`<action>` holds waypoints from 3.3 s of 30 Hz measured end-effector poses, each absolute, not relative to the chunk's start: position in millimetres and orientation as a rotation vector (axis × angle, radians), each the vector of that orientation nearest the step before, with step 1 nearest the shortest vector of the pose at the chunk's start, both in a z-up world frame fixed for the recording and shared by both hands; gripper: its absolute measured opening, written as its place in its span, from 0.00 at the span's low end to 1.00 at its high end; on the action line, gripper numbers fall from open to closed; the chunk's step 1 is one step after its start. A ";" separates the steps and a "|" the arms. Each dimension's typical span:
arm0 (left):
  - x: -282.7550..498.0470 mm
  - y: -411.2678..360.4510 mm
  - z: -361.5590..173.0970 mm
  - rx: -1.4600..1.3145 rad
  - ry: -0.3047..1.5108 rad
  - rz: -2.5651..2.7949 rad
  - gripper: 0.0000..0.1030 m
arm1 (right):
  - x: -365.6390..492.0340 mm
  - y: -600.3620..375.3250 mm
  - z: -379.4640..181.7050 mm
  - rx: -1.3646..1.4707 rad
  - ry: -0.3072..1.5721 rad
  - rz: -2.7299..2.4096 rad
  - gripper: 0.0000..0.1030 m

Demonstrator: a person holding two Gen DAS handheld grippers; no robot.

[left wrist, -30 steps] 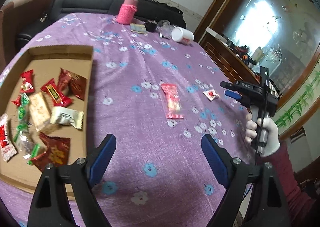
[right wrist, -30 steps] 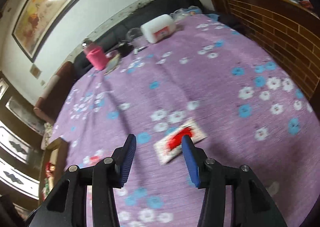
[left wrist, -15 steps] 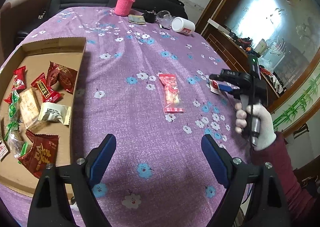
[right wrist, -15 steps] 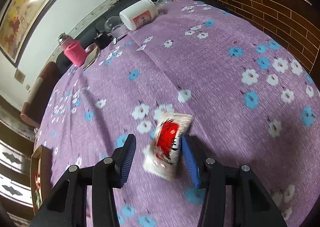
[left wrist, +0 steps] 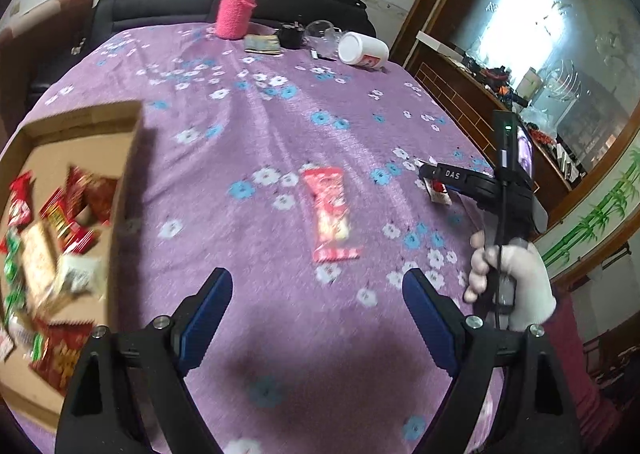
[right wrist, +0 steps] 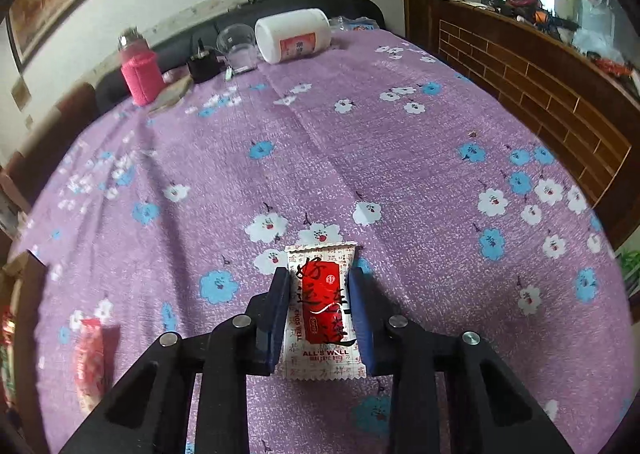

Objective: Organize snacks
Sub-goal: 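Grasp the pink character candy with the left tool, then carry the pink candy and white packet over the box and open both tools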

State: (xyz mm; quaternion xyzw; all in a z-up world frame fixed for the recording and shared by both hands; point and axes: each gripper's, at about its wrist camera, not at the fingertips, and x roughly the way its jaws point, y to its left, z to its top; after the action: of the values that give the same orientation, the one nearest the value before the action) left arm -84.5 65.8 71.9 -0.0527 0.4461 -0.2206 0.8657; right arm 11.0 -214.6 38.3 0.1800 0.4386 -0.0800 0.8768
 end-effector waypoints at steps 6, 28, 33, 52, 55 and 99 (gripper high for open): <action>-45.1 23.6 56.0 -0.061 0.961 -0.476 0.84 | 3.3 -219.6 45.1 0.456 0.861 -0.094 0.30; -4.7 -9.0 21.2 0.074 0.948 -0.451 0.21 | 0.5 -208.4 53.7 0.458 0.831 -0.049 0.30; -16.3 3.6 37.1 0.024 0.917 -0.449 0.21 | -0.7 -209.6 54.2 0.462 0.822 -0.048 0.30; -88.0 201.2 96.2 -0.273 0.748 -0.249 0.22 | -12.5 -168.9 72.9 0.390 0.792 0.003 0.30; -88.9 236.9 97.1 -0.301 0.730 -0.187 0.22 | -13.7 -138.6 89.0 0.375 0.798 0.082 0.30; -38.5 341.4 82.1 -0.435 0.776 -0.082 0.48 | 90.1 162.8 99.0 0.230 0.980 0.540 0.42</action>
State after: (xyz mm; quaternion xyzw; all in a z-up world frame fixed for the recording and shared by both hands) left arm -38.4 341.4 82.1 -0.2105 0.3751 -0.0395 0.9019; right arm 90.1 162.8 99.0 0.1088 0.4636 0.2557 0.8413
